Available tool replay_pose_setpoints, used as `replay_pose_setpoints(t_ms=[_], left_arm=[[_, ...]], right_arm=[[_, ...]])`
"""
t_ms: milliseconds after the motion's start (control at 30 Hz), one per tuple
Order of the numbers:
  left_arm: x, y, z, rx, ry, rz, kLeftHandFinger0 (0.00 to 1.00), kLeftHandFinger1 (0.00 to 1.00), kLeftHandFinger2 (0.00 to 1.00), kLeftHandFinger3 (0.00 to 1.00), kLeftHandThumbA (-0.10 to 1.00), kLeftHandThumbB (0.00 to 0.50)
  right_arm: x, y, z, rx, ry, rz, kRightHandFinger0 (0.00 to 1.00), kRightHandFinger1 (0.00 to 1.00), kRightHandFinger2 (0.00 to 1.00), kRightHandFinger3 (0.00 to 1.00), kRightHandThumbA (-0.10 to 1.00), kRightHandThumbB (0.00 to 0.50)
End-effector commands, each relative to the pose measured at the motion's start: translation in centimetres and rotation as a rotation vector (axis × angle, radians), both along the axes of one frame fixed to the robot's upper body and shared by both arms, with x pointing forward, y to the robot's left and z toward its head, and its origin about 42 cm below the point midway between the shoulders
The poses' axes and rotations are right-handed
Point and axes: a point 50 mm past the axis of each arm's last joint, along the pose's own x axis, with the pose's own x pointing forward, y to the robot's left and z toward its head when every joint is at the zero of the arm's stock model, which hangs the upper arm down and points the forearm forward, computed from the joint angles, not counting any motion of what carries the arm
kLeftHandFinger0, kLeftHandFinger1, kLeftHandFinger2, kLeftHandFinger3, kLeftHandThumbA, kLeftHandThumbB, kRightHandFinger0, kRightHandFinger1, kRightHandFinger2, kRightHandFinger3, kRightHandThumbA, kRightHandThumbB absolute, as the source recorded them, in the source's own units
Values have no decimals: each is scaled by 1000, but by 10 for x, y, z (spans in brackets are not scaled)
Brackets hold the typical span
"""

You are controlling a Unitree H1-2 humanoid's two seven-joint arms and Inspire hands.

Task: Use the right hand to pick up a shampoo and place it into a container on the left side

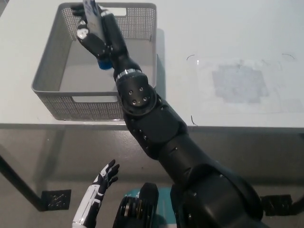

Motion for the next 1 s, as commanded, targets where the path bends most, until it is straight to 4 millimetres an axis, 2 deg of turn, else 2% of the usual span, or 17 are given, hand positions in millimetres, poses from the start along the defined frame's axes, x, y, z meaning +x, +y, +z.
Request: replay_pose_setpoints(t_ms=[0,67,167,233,333,367,500,600,700,733,767,800,833,867,900,967], left_arm=[[6,0,8,9,-60,-30,1000,1000,1000,1000,1000,51],[7,0,7,13,-60,-28,1000,1000,1000,1000,1000,51],[6,-2,7,6,-48,-23,1000,1000,1000,1000,1000,85],[4,-2,7,3,-37,-26,1000,1000,1000,1000,1000,94],[5,-2,6,-2,-48,-36,1000,1000,1000,1000,1000,66],[6,-2,5,-5,-46,-38,1000,1000,1000,1000,1000,68],[8,-2,4,-4,-52,-43,1000,1000,1000,1000,1000,63],[8,-2,4,1,-65,-44,1000,1000,1000,1000,1000,57],[9,-2,4,8,-64,-44,1000,1000,1000,1000,1000,48],[9,-2,5,7,-66,-43,1000,1000,1000,1000,1000,49],[9,-3,5,8,-67,-41,1000,1000,1000,1000,1000,49],[9,-3,5,9,-67,-40,1000,1000,1000,1000,1000,50],[9,-3,5,10,-67,-40,1000,1000,1000,1000,1000,51],[9,-2,5,13,-69,-42,1000,1000,1000,1000,1000,51],[9,-2,4,14,-71,-43,1000,1000,1000,1000,1000,49],[9,-2,4,17,-71,-44,1000,1000,1000,1000,1000,39]], right_arm=[[2,10,31,57,-87,5,0,233,651,692,-100,142],[3,7,25,51,-77,-10,0,237,655,697,-100,141],[6,1,14,57,-55,-21,0,229,635,689,-100,134],[8,-4,6,56,-37,-37,0,211,599,636,-100,139],[12,-14,-4,75,-11,-45,0,189,544,568,-100,149],[13,-16,-5,81,-4,-49,0,181,529,541,-100,157],[17,-23,-3,76,-18,-72,0,181,530,535,-100,155],[19,-26,0,66,-31,-77,0,217,562,553,-92,166],[19,-27,1,65,-40,-74,40,281,610,589,-43,161],[20,-28,1,65,-43,-74,118,354,644,589,14,148],[20,-29,2,70,-46,-71,135,352,614,552,63,156],[20,-30,1,82,-54,-59,106,254,446,446,153,156],[20,-30,1,83,-56,-57,106,234,421,447,189,170],[19,-31,0,84,-61,-49,254,303,451,499,334,197],[20,-32,0,97,-54,-37,317,375,509,575,414,232],[20,-32,0,112,-46,-28,295,364,503,611,442,253]])
